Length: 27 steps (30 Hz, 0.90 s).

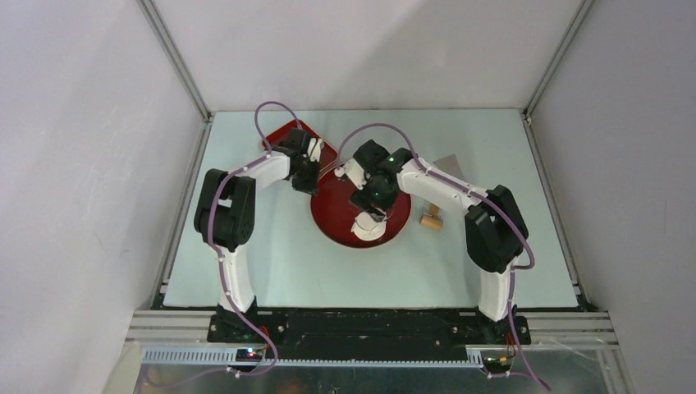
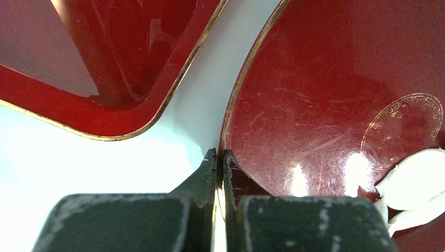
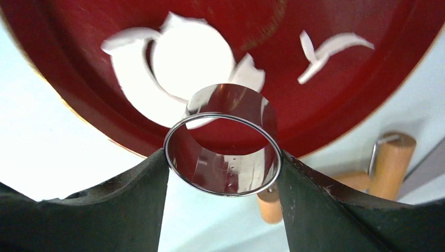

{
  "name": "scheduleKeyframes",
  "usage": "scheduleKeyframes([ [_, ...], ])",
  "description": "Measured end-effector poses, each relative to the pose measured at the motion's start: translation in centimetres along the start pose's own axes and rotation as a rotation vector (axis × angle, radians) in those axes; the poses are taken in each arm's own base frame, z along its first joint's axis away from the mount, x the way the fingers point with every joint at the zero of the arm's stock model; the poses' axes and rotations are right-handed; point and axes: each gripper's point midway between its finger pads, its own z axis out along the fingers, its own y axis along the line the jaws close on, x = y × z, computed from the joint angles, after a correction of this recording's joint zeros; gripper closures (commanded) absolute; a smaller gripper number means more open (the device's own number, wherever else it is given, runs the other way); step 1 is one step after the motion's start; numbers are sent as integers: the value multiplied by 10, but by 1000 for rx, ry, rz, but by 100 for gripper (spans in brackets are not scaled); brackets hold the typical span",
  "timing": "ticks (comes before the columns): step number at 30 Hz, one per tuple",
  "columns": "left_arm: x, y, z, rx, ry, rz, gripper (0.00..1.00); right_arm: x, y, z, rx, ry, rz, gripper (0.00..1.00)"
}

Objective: Roll out the dumpling wrappers from the dough
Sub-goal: Remove the dumpling wrapper from the work surface.

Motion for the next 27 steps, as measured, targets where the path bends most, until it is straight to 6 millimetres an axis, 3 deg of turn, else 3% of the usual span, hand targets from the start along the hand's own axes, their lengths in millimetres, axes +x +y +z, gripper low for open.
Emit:
scheduleKeyframes([
  [6, 0, 0, 0, 0, 0, 0, 100, 32, -21, -1, 38, 110, 50, 47],
  [12, 0, 0, 0, 0, 0, 0, 100, 50, -17, 21, 12, 217, 52, 46],
  [17, 0, 0, 0, 0, 0, 0, 100, 46, -19, 27, 4, 239, 56, 47],
  [27, 0, 0, 0, 0, 0, 0, 100, 31, -27, 19, 30, 210, 59, 46],
])
